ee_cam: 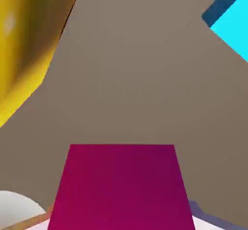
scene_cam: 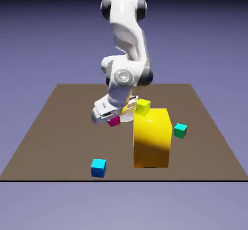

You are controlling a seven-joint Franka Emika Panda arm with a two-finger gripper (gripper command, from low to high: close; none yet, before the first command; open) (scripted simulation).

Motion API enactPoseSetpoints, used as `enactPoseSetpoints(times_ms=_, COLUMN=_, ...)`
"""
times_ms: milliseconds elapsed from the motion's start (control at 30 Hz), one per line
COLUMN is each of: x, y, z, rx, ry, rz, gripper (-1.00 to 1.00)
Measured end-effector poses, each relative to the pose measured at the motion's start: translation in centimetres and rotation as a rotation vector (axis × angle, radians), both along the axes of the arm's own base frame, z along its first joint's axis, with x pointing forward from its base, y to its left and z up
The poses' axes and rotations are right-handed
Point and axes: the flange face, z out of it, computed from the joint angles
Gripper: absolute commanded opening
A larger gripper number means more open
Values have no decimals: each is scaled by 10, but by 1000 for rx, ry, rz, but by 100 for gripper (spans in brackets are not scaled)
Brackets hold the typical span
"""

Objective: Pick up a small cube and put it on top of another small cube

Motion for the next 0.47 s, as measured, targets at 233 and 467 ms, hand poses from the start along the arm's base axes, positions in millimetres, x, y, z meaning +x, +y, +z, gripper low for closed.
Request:
enactPoseSetpoints(times_ms=233, x=-60, y=97, z=68, rx=-80, ry=-41, rz=262, gripper=-100)
enactPoseSetpoints(times_ms=467, x=-69, y=84, z=31, rx=-81, ry=-42, rz=263, gripper=100)
